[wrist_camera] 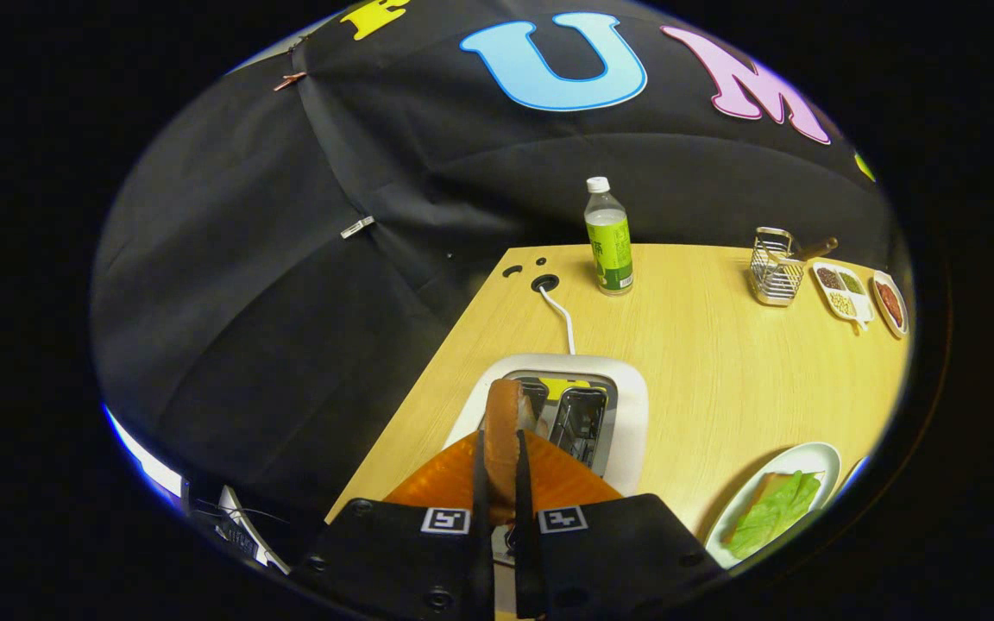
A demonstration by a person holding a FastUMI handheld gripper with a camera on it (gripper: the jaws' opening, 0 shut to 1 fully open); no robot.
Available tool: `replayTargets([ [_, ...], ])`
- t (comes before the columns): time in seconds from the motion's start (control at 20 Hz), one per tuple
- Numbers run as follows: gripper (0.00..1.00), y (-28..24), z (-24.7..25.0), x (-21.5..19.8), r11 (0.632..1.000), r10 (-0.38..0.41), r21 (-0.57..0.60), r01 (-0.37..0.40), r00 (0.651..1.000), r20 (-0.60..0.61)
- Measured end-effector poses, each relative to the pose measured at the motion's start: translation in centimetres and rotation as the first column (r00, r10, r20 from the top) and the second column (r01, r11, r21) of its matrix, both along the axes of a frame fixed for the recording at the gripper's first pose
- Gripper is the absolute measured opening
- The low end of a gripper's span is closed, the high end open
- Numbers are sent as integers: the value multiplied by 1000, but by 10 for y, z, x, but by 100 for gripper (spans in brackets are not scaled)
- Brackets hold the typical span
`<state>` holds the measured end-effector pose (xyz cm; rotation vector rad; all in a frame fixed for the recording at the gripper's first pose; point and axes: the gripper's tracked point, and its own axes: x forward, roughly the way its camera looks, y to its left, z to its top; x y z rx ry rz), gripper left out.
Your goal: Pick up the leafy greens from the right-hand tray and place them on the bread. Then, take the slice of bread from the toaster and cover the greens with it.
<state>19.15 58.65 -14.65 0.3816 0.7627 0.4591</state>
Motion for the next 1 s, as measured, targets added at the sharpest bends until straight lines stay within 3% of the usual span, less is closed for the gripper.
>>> replayTargets([
  [0.5, 11, -48, 97, 5, 989, -110, 118, 94, 984, 140],
  [0.75, 10, -116, 144, -9, 985, -164, 100, 143, 953, 254],
  [1.0, 11, -205, 133, -36, 976, -202, -16, 216, 936, 289],
])
